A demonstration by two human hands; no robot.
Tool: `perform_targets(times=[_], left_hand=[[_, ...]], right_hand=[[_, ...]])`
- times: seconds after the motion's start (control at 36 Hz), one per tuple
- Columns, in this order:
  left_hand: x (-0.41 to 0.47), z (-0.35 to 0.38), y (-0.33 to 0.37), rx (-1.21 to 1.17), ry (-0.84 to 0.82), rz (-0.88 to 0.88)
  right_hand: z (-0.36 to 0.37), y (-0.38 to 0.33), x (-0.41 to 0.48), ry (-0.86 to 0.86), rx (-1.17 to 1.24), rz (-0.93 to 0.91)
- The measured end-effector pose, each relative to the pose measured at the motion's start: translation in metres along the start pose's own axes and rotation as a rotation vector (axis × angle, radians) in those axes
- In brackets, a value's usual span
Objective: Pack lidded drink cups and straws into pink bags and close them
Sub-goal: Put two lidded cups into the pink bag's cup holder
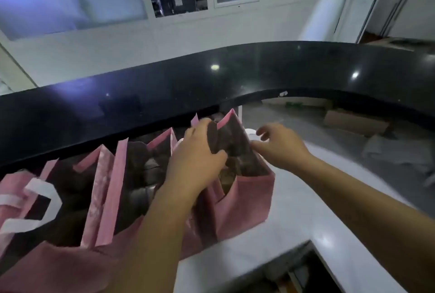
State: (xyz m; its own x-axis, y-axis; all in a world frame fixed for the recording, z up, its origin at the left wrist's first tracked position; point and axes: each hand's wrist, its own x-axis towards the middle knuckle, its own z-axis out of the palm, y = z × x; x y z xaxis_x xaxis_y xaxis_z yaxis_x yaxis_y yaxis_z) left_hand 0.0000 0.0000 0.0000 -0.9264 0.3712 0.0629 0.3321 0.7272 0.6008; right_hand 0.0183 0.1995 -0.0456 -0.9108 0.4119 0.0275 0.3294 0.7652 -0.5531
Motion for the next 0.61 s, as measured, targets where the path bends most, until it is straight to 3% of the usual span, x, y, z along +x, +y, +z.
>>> perform_targets(times=[0.11, 0.22, 0.44, 0.61], left_hand=[[0.011, 0.008, -0.011, -0.001, -0.045, -0.078], [0.011, 0.011, -0.014, -0.022, -0.042, -0.099], [0.003, 0.011, 0.005, -0.077, 0.021, -0.089], [-0.006, 0.029, 0.057, -0.192, -0.013, 0.034]], right_hand=[[0.011, -0.009, 0.021, -0.115, -0.073, 0.079], [0.021, -0.006, 0.028, -0.122, -0.068, 0.080], [-0.005, 0.020, 0.004, 0.030, 0.078, 0.062], [-0.059, 0.081, -0.053, 0.153, 0.319, 0.155]])
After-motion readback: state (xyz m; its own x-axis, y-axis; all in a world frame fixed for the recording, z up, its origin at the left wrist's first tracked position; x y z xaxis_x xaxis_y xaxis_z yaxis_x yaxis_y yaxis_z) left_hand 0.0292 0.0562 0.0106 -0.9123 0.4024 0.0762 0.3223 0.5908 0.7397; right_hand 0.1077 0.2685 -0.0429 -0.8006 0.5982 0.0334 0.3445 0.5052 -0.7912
